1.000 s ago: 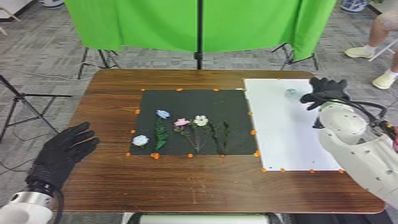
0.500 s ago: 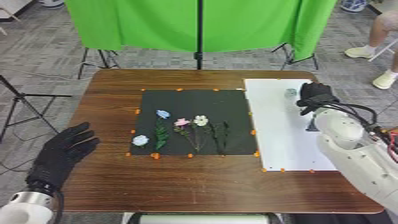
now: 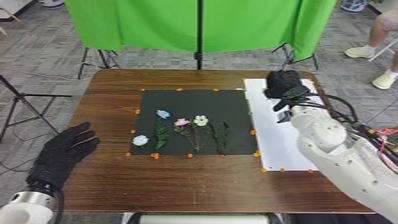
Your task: Arrange flowers
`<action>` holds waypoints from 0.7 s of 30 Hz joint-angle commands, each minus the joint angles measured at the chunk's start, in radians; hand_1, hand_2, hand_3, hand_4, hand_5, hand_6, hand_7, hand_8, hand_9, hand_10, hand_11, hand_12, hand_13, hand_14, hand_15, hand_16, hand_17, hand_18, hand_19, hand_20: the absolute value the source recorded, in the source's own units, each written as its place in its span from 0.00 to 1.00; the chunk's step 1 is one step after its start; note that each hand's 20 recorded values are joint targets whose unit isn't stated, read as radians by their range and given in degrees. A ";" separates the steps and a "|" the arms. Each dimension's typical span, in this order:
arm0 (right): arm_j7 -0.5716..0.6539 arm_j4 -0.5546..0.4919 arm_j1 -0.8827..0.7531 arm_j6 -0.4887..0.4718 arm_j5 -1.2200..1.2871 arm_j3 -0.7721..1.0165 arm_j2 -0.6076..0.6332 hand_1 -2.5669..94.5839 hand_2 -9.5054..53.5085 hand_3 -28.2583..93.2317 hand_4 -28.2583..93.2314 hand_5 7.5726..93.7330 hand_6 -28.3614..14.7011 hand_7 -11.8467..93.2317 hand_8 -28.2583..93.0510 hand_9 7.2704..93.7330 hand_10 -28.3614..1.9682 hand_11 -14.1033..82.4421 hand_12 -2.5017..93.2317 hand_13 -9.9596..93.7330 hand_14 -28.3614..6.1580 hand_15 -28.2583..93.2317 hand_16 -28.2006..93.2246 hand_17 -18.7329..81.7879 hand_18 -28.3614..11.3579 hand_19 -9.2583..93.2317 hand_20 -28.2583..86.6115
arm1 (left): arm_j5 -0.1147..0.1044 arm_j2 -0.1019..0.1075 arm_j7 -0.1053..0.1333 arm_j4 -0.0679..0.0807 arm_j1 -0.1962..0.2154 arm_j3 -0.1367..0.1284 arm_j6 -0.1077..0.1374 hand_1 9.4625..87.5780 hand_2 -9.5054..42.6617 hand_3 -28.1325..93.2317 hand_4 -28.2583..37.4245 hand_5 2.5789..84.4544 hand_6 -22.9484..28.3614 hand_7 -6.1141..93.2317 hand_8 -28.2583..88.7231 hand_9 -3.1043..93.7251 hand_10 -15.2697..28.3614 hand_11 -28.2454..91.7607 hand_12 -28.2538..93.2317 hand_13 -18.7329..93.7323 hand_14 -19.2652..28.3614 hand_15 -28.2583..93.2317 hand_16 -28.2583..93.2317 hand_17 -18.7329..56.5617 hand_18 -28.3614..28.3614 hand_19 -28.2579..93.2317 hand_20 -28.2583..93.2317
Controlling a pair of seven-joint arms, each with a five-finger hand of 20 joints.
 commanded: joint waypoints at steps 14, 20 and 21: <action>-0.092 0.168 0.185 -0.025 -0.139 -0.273 -0.183 0.52 0.04 0.91 0.00 0.75 0.69 0.53 0.13 0.93 0.84 0.41 0.45 0.88 0.76 0.70 0.45 0.54 0.32 0.87 0.58 | -0.003 0.006 -0.018 0.008 0.001 0.010 -0.003 0.30 0.25 0.82 0.00 0.43 0.54 0.39 0.11 0.40 0.69 0.54 0.31 0.43 0.77 0.65 0.17 0.18 0.90 0.75 0.20; -0.092 0.182 0.170 -0.011 -0.139 -0.262 -0.211 0.52 0.04 0.91 0.00 0.74 0.70 0.53 0.13 0.93 0.84 0.41 0.45 0.87 0.77 0.70 0.45 0.53 0.32 0.87 0.58 | -0.003 0.004 -0.019 0.009 -0.001 0.011 -0.004 0.30 0.25 0.82 0.00 0.43 0.54 0.39 0.11 0.40 0.69 0.54 0.31 0.43 0.77 0.65 0.17 0.18 0.90 0.75 0.20; -0.090 0.181 0.170 -0.010 -0.137 -0.264 -0.214 0.52 0.04 0.91 0.00 0.74 0.70 0.53 0.13 0.93 0.84 0.41 0.45 0.87 0.77 0.70 0.45 0.53 0.32 0.87 0.58 | -0.002 0.003 -0.021 0.011 -0.008 0.014 -0.004 0.30 0.25 0.82 0.00 0.43 0.54 0.39 0.11 0.40 0.69 0.54 0.31 0.43 0.77 0.65 0.17 0.18 0.90 0.75 0.20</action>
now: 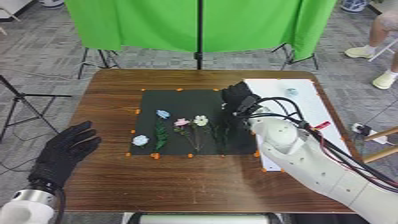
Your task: Arrange flowers
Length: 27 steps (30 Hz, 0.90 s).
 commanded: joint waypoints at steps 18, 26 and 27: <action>-0.028 -0.024 -0.031 -0.033 -0.030 0.010 -0.025 0.50 0.04 0.90 0.00 0.71 0.72 0.55 0.13 0.91 0.83 0.40 0.46 0.85 0.77 0.71 0.45 0.52 0.32 0.86 0.58 | -0.003 -0.003 -0.009 0.011 0.003 0.009 -0.006 0.30 0.25 0.82 0.00 0.43 0.54 0.39 0.11 0.40 0.69 0.54 0.31 0.43 0.77 0.65 0.17 0.18 0.90 0.75 0.21; -0.025 -0.039 -0.048 -0.032 -0.004 0.045 -0.020 0.40 0.01 0.88 0.00 0.66 0.72 0.53 0.13 0.83 0.78 0.50 0.36 0.82 0.76 0.73 0.44 0.50 0.33 0.84 0.60 | -0.002 -0.004 -0.009 0.010 0.004 0.007 -0.004 0.30 0.25 0.82 0.00 0.43 0.54 0.39 0.11 0.40 0.69 0.54 0.32 0.43 0.77 0.65 0.17 0.18 0.90 0.75 0.20; -0.025 -0.043 -0.050 -0.031 0.009 0.054 -0.020 0.38 0.01 0.90 0.00 0.66 0.73 0.52 0.14 0.82 0.76 0.53 0.33 0.82 0.76 0.73 0.44 0.50 0.33 0.84 0.60 | -0.002 -0.004 -0.008 0.011 0.004 0.007 -0.005 0.30 0.25 0.82 0.00 0.43 0.54 0.39 0.11 0.40 0.69 0.54 0.32 0.43 0.77 0.65 0.17 0.18 0.90 0.75 0.20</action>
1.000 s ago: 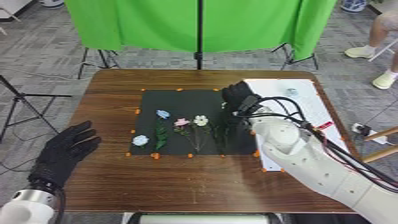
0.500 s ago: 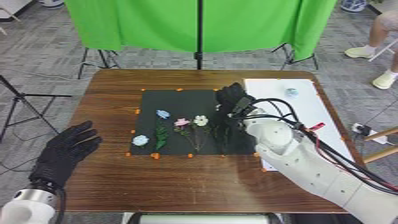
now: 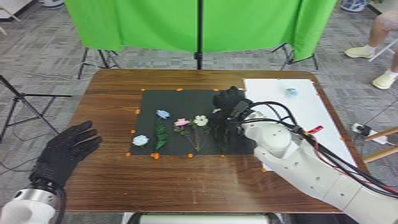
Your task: Arrange flowers
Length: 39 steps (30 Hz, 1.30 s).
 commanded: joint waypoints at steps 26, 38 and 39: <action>0.199 0.124 -0.014 -0.213 0.182 0.306 0.150 0.25 0.12 0.98 0.04 0.12 0.50 0.29 0.14 0.09 0.53 0.23 0.29 0.20 0.43 0.34 0.42 0.19 0.20 0.55 0.36 | -0.006 -0.007 0.016 -0.002 0.027 -0.005 0.004 0.30 0.25 0.83 0.00 0.44 0.55 0.40 0.10 0.40 0.70 0.55 0.31 0.43 0.77 0.66 0.17 0.18 0.90 0.75 0.20; 0.150 0.178 -0.019 -0.340 0.214 0.343 0.126 0.30 0.07 0.99 0.00 0.24 0.58 0.38 0.08 0.34 0.65 0.42 0.22 0.53 0.65 0.54 0.36 0.27 0.19 0.59 0.36 | -0.002 -0.007 0.002 0.000 0.022 -0.009 -0.003 0.30 0.24 0.83 0.00 0.43 0.55 0.40 0.10 0.40 0.70 0.55 0.31 0.43 0.77 0.66 0.17 0.18 0.90 0.75 0.20; 0.147 0.182 -0.017 -0.313 0.213 0.332 0.128 0.31 0.08 0.98 0.00 0.26 0.59 0.38 0.08 0.37 0.65 0.44 0.22 0.55 0.66 0.55 0.36 0.28 0.20 0.60 0.37 | -0.003 -0.006 0.002 0.000 0.021 -0.008 -0.001 0.30 0.24 0.83 0.00 0.43 0.55 0.40 0.10 0.40 0.70 0.55 0.31 0.43 0.77 0.66 0.17 0.18 0.90 0.75 0.20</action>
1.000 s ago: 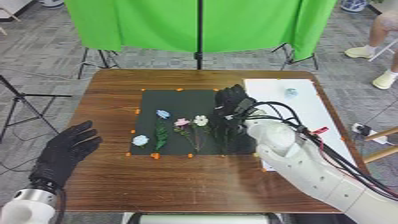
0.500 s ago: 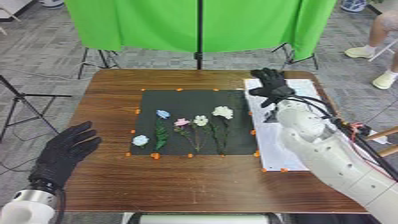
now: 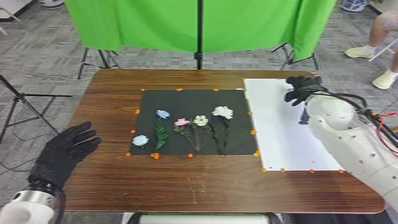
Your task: Arrange flowers
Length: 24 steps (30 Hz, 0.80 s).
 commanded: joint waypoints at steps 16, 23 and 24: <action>-0.186 -0.350 -0.292 0.232 0.041 0.100 0.092 0.54 0.01 0.92 0.00 0.73 0.71 0.56 0.12 0.95 0.90 0.31 0.49 0.91 0.82 0.62 0.49 0.53 0.36 0.82 0.54 | -0.005 0.020 0.001 -0.009 -0.009 -0.036 -0.015 0.30 0.25 0.83 0.00 0.44 0.55 0.40 0.10 0.40 0.70 0.55 0.31 0.43 0.77 0.66 0.17 0.18 0.90 0.75 0.20; -0.220 -0.469 -0.401 0.205 -0.030 0.090 0.077 0.54 0.00 0.93 0.00 0.73 0.71 0.56 0.12 0.95 0.89 0.31 0.50 0.91 0.82 0.62 0.49 0.53 0.36 0.82 0.55 | 0.004 0.015 -0.009 -0.008 -0.025 -0.051 -0.028 0.30 0.24 0.83 0.00 0.44 0.55 0.40 0.10 0.40 0.70 0.55 0.31 0.43 0.78 0.66 0.17 0.18 0.91 0.75 0.20; -0.223 -0.465 -0.399 0.206 -0.038 0.075 0.072 0.54 0.00 0.93 0.00 0.73 0.71 0.57 0.12 0.95 0.89 0.31 0.50 0.91 0.82 0.62 0.49 0.53 0.36 0.82 0.55 | 0.004 0.016 -0.010 -0.006 -0.029 -0.049 -0.028 0.30 0.24 0.83 0.00 0.44 0.55 0.40 0.10 0.40 0.70 0.55 0.31 0.43 0.78 0.66 0.17 0.18 0.91 0.75 0.20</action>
